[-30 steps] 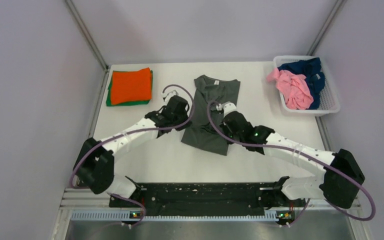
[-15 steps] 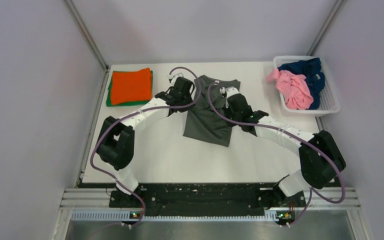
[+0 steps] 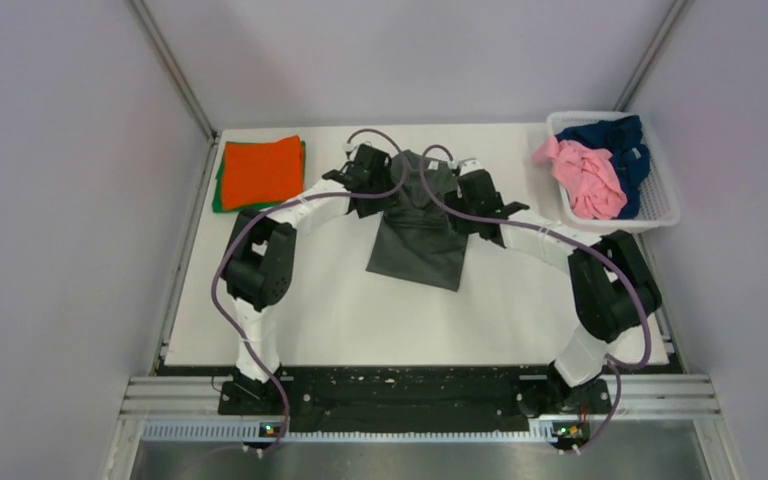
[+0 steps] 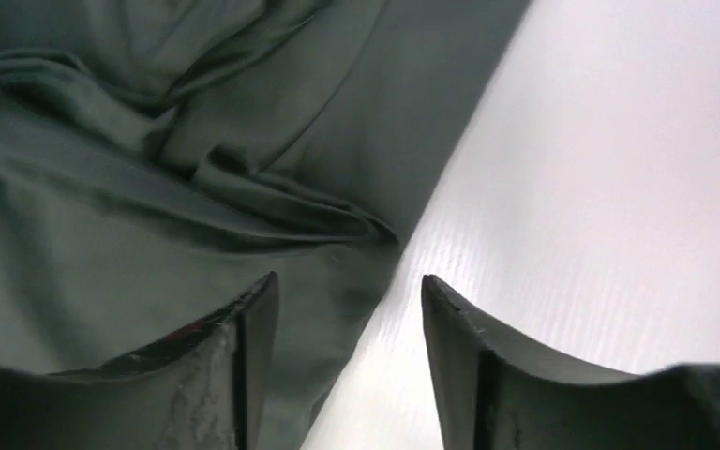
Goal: Fold and stack the t-shirts
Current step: Fold the folded rectangular tshirt in 1/3 of the way
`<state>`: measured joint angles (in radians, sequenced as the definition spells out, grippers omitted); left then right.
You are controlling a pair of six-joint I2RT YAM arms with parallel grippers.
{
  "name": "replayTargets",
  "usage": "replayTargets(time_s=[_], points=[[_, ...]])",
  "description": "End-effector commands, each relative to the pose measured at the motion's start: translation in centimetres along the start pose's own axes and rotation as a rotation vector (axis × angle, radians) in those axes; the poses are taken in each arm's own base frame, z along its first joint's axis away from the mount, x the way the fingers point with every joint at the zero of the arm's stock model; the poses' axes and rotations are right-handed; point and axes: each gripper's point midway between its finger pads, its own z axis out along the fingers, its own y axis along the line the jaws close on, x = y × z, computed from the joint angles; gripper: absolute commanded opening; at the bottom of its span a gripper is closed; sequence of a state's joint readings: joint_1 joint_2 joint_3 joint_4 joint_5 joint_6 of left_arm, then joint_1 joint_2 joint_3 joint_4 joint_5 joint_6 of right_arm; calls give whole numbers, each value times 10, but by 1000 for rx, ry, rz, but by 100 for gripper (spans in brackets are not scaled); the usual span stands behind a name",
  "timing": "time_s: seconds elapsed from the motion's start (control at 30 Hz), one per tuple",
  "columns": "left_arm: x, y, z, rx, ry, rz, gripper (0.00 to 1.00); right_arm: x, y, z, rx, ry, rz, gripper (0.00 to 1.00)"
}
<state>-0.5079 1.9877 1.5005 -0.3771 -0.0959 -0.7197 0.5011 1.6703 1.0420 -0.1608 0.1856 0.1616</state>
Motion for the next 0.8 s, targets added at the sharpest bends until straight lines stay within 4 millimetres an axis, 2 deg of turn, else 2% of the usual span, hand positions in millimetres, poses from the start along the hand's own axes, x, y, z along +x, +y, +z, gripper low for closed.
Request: replayTargets(time_s=[0.0,0.03,0.1,0.17,0.23,0.3,0.33,0.43,0.53,0.63,0.77], points=[[-54,-8,-9,57,-81,-47,82,-50,-32,10,129,-121,55,68],[-59,-11,-17,81,-75,-51,89,-55,-38,9,157,-133,68,74],[-58,-9,-32,92,-59,-51,98,-59,-41,2,173,-141,90,83],[-46,-1,-46,90,-51,-53,99,-56,-33,-10,113,-154,109,97],[-29,12,-60,88,-45,-65,99,-51,-16,-24,-9,-184,105,99],[1,24,-73,106,5,-84,99,-47,14,-37,-192,-226,75,99],[10,29,-84,119,5,-95,99,-45,35,-44,-310,-231,49,99],[46,53,-101,113,33,-128,99,-29,95,-59,-603,-203,-12,99],[75,83,-117,70,34,-156,99,-14,130,-51,-656,-173,-78,99],[100,105,-130,39,45,-181,99,-16,149,-30,-648,-147,-94,99],[125,121,-143,48,55,-217,99,-28,147,-4,-581,-170,-85,99]])
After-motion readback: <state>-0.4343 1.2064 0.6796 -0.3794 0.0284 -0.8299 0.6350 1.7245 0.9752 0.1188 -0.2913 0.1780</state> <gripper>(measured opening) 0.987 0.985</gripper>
